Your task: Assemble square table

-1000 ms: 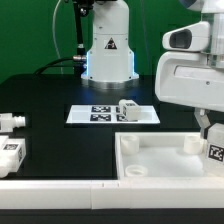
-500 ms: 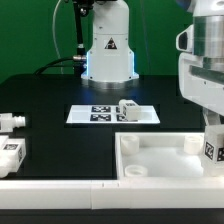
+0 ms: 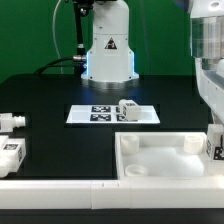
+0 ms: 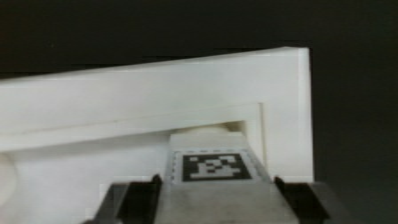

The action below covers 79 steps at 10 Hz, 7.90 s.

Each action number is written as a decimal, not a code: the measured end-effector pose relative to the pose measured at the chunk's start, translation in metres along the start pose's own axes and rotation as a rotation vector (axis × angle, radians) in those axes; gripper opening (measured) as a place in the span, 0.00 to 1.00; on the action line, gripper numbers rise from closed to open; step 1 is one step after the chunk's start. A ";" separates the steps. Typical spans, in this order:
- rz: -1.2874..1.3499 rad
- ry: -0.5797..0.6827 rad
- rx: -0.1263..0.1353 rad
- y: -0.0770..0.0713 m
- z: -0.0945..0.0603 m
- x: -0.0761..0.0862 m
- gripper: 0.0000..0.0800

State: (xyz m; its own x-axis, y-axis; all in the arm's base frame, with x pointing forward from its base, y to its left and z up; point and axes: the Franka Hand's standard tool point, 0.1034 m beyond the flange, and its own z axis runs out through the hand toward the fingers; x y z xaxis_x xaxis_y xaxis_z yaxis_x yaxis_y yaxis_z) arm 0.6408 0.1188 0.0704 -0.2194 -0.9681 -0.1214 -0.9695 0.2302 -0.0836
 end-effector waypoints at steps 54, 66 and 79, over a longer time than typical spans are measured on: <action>-1.737 -0.398 -0.720 0.198 -0.005 0.116 0.81; -1.760 -0.591 -1.024 0.235 0.001 0.137 0.81; -1.612 -0.598 -1.137 0.282 0.019 0.159 0.75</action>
Offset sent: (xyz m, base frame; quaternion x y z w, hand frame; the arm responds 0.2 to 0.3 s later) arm 0.0000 0.0000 0.0000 0.0000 0.0000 0.0000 1.0000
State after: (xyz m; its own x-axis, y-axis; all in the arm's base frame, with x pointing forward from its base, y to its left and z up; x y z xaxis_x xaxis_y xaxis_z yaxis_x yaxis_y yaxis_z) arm 0.3344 0.0315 0.0089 0.5426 0.0062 -0.8399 0.1173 -0.9907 0.0684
